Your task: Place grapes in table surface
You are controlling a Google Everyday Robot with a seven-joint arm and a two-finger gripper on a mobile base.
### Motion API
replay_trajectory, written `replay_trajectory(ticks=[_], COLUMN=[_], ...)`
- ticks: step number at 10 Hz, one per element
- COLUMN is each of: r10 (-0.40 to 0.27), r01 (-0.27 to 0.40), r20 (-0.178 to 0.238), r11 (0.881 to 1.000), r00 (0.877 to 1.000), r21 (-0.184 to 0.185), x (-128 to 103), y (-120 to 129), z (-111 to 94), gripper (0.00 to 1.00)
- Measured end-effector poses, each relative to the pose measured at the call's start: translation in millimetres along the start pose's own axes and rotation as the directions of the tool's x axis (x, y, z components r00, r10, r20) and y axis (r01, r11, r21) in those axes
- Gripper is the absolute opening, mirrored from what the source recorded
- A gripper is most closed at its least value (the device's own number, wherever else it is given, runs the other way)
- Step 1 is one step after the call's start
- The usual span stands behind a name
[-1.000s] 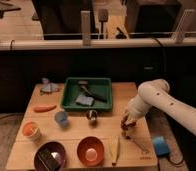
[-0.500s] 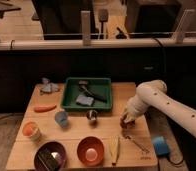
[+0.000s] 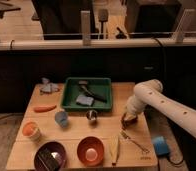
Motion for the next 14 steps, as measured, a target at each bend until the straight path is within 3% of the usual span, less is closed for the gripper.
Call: replay_trajectory(ticks=[5,9,14], r10=[0.007,-0.008,-0.106], r01=[-0.005,0.012,0.11], r20=[0.048,0.082,0.065], r11=[1.0,0.999,0.993], r00=[0.999,0.997,0.992], r21=[-0.023,-0.039,-0.047], x=[-1,-4,-14], y=[-3,-2,2], z=[14,16,1], gripper=[0.77,0.8,0.8])
